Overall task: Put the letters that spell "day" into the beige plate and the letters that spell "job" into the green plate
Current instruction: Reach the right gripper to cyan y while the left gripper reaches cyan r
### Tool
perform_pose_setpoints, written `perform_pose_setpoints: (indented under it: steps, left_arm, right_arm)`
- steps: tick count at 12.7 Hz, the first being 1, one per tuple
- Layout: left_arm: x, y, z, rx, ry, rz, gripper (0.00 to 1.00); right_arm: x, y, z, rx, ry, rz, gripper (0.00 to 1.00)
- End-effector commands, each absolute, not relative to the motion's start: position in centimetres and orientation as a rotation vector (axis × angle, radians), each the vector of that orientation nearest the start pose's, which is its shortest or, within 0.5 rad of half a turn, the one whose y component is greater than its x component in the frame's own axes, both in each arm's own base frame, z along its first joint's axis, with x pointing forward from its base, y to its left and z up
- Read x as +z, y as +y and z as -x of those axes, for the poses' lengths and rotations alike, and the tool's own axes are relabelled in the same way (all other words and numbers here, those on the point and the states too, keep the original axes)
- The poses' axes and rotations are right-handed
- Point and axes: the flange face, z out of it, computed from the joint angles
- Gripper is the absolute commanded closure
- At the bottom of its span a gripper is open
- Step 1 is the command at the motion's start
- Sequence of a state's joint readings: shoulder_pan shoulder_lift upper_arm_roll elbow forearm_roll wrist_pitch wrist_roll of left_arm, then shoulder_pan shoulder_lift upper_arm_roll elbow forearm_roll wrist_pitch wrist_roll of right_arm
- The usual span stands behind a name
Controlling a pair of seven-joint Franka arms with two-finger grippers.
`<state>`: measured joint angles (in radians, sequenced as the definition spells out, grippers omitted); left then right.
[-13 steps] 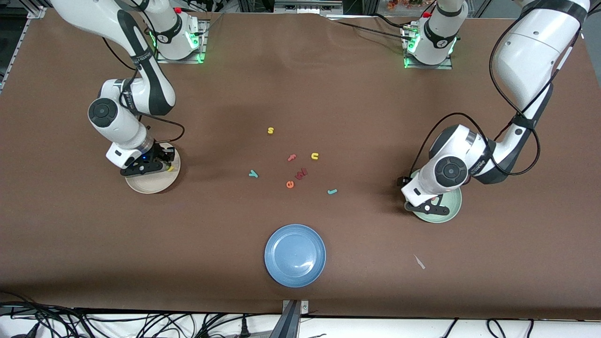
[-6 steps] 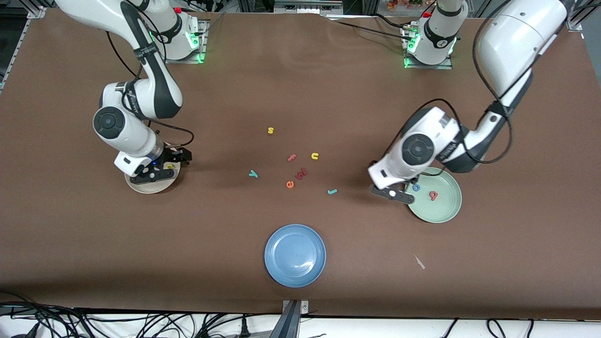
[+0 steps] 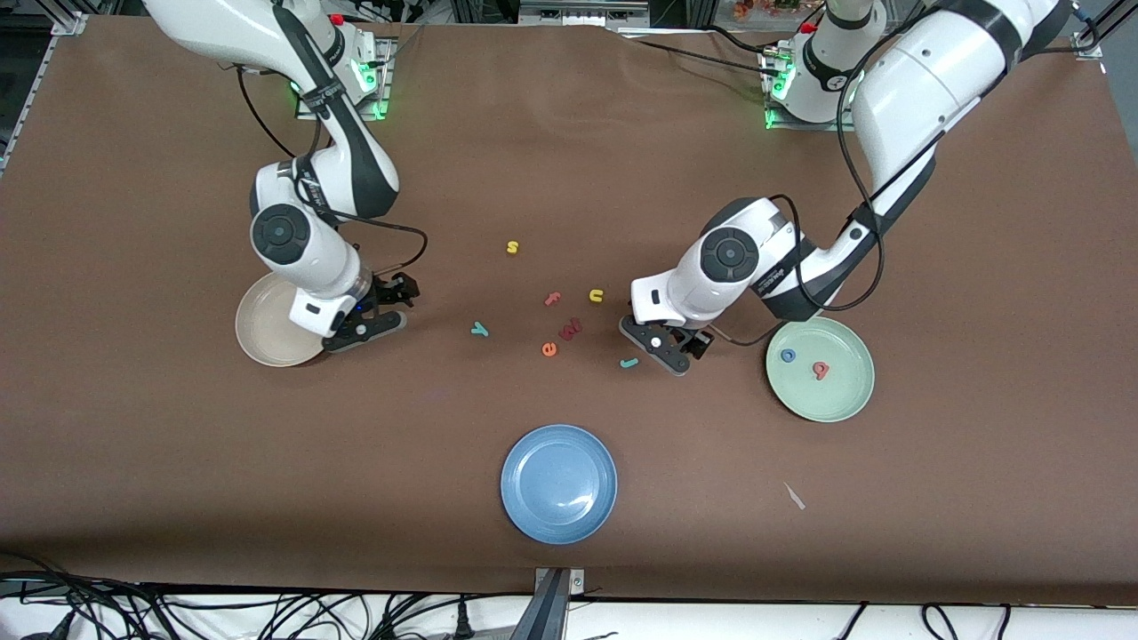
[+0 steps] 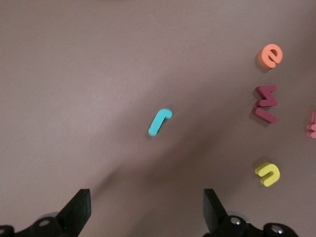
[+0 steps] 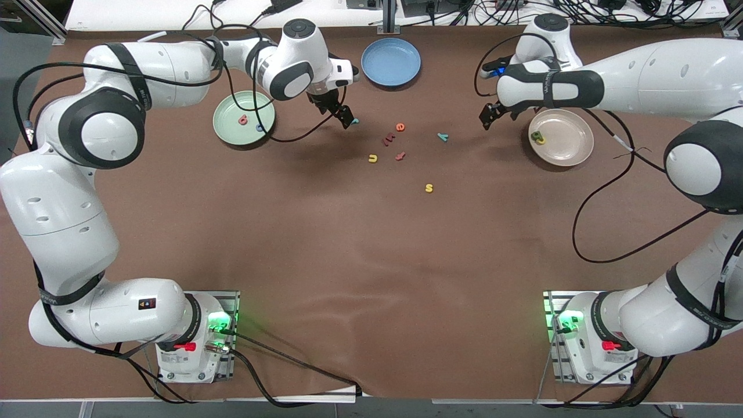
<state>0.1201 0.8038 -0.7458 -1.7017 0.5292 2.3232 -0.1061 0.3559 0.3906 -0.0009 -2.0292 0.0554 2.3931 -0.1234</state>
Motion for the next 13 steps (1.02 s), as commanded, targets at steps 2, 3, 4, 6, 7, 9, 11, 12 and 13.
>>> perform_pose_setpoints:
  steps: [2, 3, 4, 6, 7, 9, 11, 12, 13]
  left_arm:
    - [21.3, -37.2, -60.9, -0.130, 1.395, 2.979, 0.00]
    - [20.8, -37.4, -61.7, -0.148, 1.405, 2.945, 0.00]
    - [20.4, -38.3, -61.6, -0.154, 1.449, 2.908, 0.03]
    - [19.2, -39.2, -61.0, -0.137, 1.487, 2.871, 0.13]
    - [18.8, -39.2, -60.9, -0.132, 1.492, 2.852, 0.19]
    - [18.3, -38.8, -61.0, -0.122, 1.483, 2.851, 0.26]
    - [17.5, -38.7, -61.0, -0.106, 1.481, 2.852, 0.32]
    - [17.4, -38.4, -61.0, -0.104, 1.477, 2.851, 0.39]
    - [17.3, -38.4, -61.0, -0.101, 1.477, 2.852, 0.44]
  right_arm:
    - [23.7, 23.2, -56.0, 0.003, -0.936, 2.940, 0.00]
    - [23.6, 23.5, -56.2, -0.008, -0.990, 2.922, 0.00]
    - [23.5, 24.1, -56.8, -0.026, -1.067, 2.892, 0.00]
    - [23.4, 26.7, -57.3, -0.059, -1.169, 2.850, 0.00]
    - [23.3, 28.3, -57.5, -0.073, -1.200, 2.837, 0.00]
    - [22.6, 30.7, -57.8, -0.085, -1.242, 2.818, 0.00]
    - [21.9, 32.3, -57.8, -0.089, -1.309, 2.807, 0.00]
    - [21.4, 32.5, -57.8, -0.083, -1.319, 2.807, 0.00]
    - [20.8, 32.7, -57.8, -0.074, -1.330, 2.808, 0.00]
